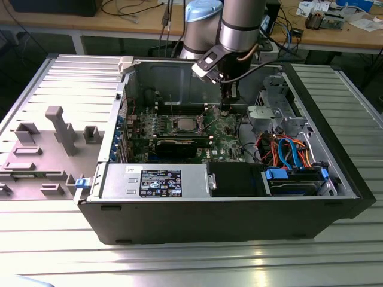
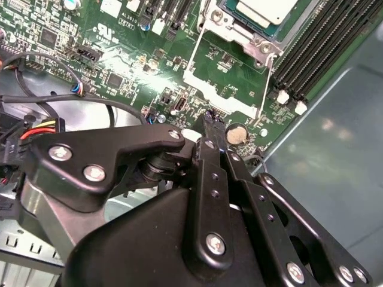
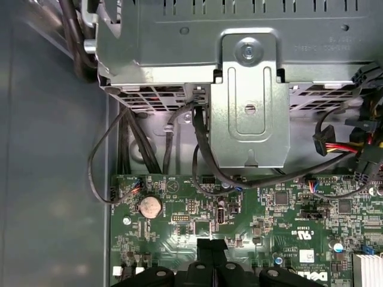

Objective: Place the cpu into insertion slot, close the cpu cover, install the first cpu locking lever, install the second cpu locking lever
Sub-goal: 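Close the cpu cover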

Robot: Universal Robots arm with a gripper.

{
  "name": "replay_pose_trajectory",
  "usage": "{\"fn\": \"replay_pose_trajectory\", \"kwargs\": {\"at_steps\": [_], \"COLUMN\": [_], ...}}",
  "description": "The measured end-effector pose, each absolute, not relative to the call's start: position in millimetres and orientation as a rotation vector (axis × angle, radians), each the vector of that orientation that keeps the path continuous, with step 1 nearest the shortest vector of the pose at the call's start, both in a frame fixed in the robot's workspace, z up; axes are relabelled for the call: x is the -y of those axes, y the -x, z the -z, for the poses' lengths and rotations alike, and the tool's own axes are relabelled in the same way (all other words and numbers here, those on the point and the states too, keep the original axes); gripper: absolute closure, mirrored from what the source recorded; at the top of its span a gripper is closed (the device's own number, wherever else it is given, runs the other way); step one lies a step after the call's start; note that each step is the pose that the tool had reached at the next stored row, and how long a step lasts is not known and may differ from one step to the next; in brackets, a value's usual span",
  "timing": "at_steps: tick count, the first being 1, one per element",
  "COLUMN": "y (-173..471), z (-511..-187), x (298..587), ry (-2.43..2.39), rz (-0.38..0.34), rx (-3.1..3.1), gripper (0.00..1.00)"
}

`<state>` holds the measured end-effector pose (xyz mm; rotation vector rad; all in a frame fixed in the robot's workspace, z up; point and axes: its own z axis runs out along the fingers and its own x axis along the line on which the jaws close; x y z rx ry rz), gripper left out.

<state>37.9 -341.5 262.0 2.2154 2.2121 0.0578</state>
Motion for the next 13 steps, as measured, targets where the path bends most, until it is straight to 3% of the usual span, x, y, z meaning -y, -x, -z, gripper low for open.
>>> {"fn": "replay_pose_trajectory", "kwargs": {"at_steps": [13], "y": [-33.8], "z": [-252.5], "x": [341.4], "ry": [-2.215], "rz": [-0.056], "rx": [-2.214], "gripper": [0.89]}}
